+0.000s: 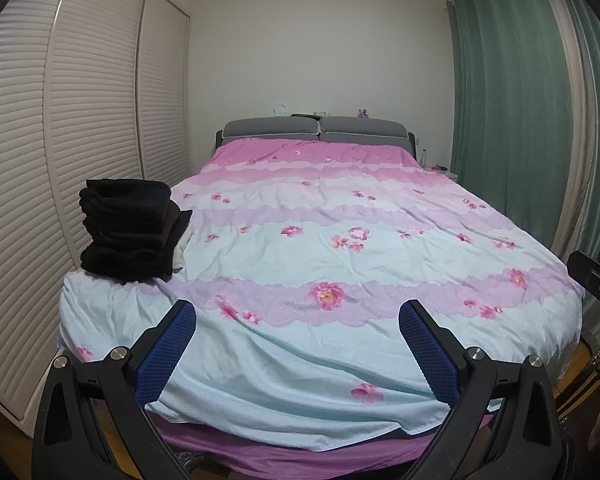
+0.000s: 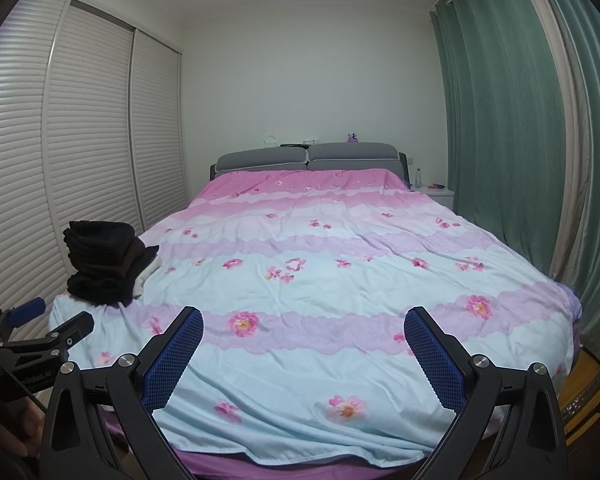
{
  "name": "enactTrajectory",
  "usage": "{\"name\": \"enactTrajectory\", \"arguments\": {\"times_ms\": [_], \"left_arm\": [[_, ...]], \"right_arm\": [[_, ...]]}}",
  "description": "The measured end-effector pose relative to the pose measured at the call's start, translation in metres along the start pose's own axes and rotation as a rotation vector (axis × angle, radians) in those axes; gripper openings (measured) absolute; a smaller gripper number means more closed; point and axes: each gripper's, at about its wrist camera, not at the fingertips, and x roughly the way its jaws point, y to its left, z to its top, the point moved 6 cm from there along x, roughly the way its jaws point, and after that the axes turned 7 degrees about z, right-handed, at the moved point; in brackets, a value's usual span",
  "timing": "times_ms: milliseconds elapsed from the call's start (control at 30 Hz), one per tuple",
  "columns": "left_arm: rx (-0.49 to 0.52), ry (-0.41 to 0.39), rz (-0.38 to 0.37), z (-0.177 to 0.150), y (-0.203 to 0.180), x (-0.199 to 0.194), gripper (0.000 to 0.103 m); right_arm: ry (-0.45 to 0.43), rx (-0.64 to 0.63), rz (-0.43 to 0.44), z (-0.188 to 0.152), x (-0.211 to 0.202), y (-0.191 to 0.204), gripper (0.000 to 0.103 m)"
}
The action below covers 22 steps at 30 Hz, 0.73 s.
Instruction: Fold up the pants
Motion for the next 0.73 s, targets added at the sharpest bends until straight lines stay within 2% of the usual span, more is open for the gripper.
{"name": "enactTrajectory", "arguments": {"times_ms": [733], "left_arm": [[0.018, -0.001, -0.006, 0.0028, -0.0032, -0.0033, 0.103]], "right_arm": [[0.0, -0.002, -0.003, -0.001, -0.0008, 0.0014, 0.102]]}}
